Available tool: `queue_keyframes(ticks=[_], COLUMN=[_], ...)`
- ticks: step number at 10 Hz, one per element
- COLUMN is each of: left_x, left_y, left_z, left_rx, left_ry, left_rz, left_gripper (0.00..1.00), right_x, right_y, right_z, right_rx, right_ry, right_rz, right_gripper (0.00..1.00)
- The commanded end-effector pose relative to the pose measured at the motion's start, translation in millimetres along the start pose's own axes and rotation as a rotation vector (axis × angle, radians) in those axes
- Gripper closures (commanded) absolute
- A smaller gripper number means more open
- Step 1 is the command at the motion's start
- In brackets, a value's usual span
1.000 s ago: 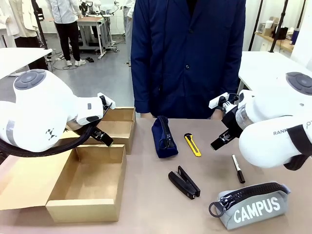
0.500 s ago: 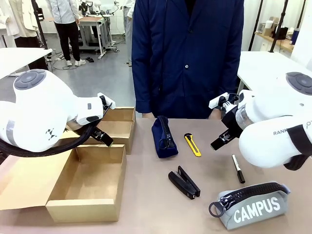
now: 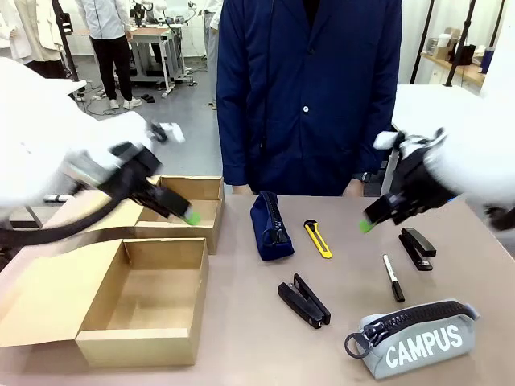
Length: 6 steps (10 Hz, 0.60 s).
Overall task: Place items inside the box.
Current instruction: Pick up a Pencil pouch or Stapler and place it inside the Mailer Box closest to the robot.
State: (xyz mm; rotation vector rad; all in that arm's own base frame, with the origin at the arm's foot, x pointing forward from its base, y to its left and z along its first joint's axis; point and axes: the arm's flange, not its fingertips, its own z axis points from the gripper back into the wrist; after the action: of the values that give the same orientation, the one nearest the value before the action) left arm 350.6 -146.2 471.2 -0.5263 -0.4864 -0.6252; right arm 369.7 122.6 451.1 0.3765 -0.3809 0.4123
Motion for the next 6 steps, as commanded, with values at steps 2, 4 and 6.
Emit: queue_keyframes(ticks=[2, 4, 6], left_x=[-24, -60, -118], left_y=[55, 128, 188], left_z=[97, 137, 157], left_rx=[-0.351, -0.472, -0.559], left_ry=[-0.109, -0.277, -0.488], left_rz=[0.102, 0.33, 0.545], left_gripper=[0.0, 0.0, 0.0], right_x=[-39, -91, -139], right_y=[-77, -153, -220], right_z=[87, 124, 140], right_rx=[0.345, 0.529, 0.665], right_ry=[-0.089, -0.296, -0.474], right_rz=[-0.261, -0.531, -0.756], right_gripper=[0.0, 0.0, 0.0])
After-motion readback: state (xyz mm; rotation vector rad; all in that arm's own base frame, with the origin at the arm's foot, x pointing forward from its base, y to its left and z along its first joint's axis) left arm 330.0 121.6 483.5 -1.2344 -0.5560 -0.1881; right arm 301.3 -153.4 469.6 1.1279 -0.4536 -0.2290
